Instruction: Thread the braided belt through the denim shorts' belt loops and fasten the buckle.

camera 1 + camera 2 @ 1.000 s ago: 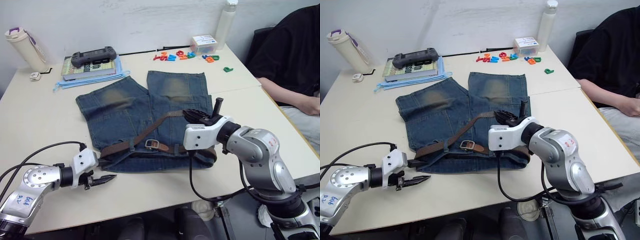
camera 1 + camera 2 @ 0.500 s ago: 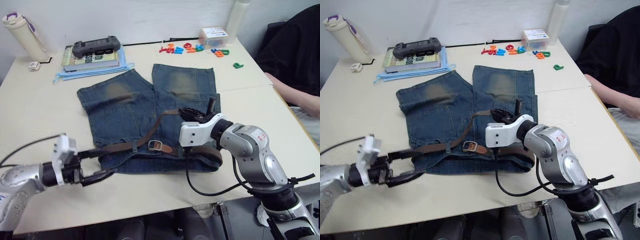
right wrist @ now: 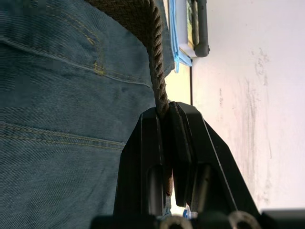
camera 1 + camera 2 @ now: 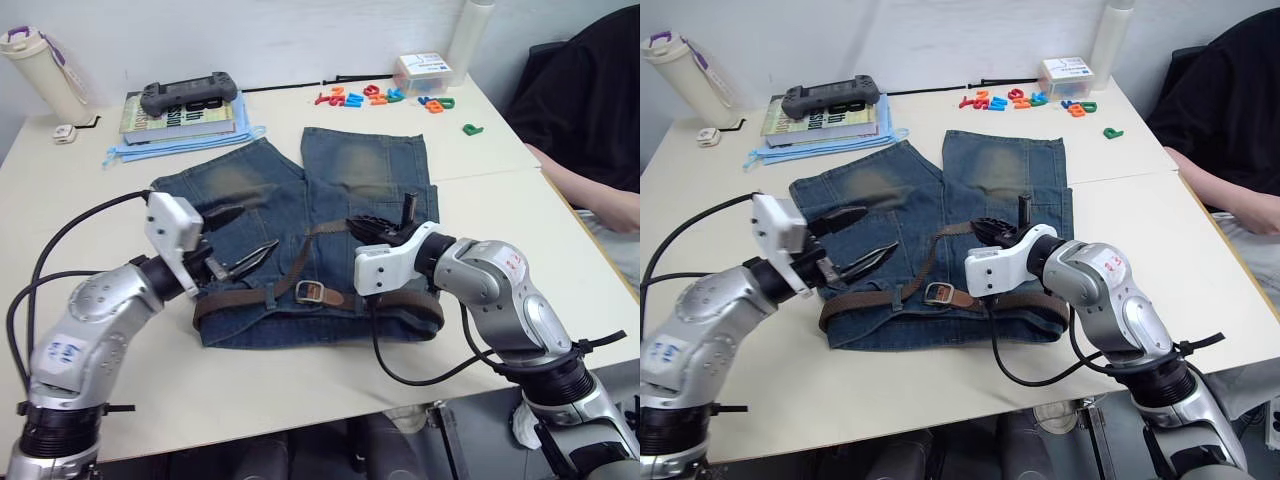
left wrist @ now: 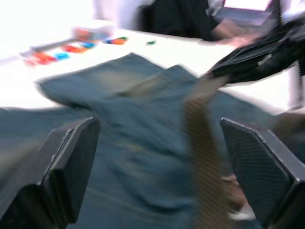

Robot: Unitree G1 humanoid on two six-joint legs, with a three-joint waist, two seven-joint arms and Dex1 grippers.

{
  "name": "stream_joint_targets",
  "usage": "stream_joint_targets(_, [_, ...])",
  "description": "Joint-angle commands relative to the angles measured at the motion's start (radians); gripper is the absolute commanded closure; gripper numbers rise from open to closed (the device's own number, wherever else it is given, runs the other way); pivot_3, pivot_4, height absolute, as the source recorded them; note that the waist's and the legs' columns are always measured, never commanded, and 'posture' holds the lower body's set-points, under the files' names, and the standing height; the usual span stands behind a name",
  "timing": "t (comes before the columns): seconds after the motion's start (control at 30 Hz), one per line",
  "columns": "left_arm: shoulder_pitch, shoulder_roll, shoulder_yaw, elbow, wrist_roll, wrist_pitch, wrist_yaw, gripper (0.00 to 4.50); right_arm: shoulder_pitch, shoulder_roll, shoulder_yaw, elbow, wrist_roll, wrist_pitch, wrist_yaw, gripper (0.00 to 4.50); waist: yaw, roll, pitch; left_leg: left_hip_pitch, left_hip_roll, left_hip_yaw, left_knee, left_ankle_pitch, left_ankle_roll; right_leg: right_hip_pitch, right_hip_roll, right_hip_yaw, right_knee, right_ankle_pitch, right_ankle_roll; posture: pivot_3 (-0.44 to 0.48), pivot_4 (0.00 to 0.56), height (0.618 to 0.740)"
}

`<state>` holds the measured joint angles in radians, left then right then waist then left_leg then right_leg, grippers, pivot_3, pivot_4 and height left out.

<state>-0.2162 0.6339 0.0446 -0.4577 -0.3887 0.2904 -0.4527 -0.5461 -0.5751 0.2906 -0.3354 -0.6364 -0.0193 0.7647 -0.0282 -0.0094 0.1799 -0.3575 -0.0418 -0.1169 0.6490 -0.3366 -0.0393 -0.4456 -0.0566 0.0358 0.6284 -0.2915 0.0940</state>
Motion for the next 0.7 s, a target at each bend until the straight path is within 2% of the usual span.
stream_joint_targets(0.03, [0.049, -0.031, -0.09, -0.056, 0.215, -0.175, 0.043, 0.04, -0.022, 0.01, 0.009, -0.006, 0.008, 0.005, 0.007, 4.5, 0.0, 0.0, 0.0, 0.0, 0.0, 0.001, 0.0, 0.0, 0.0, 0.0, 0.0, 0.0, 0.0, 0.0, 0.0, 0.0, 0.15, 0.714])
stream_joint_targets(0.13, [0.066, -0.069, -0.104, -0.045, 0.285, -0.216, 0.069, 0.04, -0.026, 0.012, 0.016, -0.002, 0.004, 0.009, 0.011, 4.5, 0.002, 0.0, 0.0, 0.0, 0.0, 0.002, 0.0, 0.0, 0.001, 0.0, 0.0, 0.001, 0.0, 0.0, 0.0, 0.0, 0.15, 0.714])
stream_joint_targets(0.5, [0.01, -0.186, -0.154, 0.03, 0.477, -0.205, 0.151, 0.04, -0.056, 0.054, 0.061, -0.024, -0.004, -0.025, -0.002, 4.5, 0.004, 0.0, 0.0, 0.001, -0.001, 0.003, 0.005, 0.002, 0.002, 0.001, 0.0, 0.003, 0.002, 0.005, 0.003, 0.0, 0.15, 0.714])
stream_joint_targets(0.7, [-0.014, -0.218, -0.168, 0.056, 0.518, -0.215, 0.147, 0.04, -0.055, 0.068, 0.073, -0.034, -0.01, -0.029, 0.005, 4.5, 0.003, 0.0, 0.0, 0.001, -0.001, 0.003, 0.005, 0.002, 0.002, 0.001, -0.001, 0.003, 0.002, 0.005, 0.003, 0.0, 0.15, 0.714])
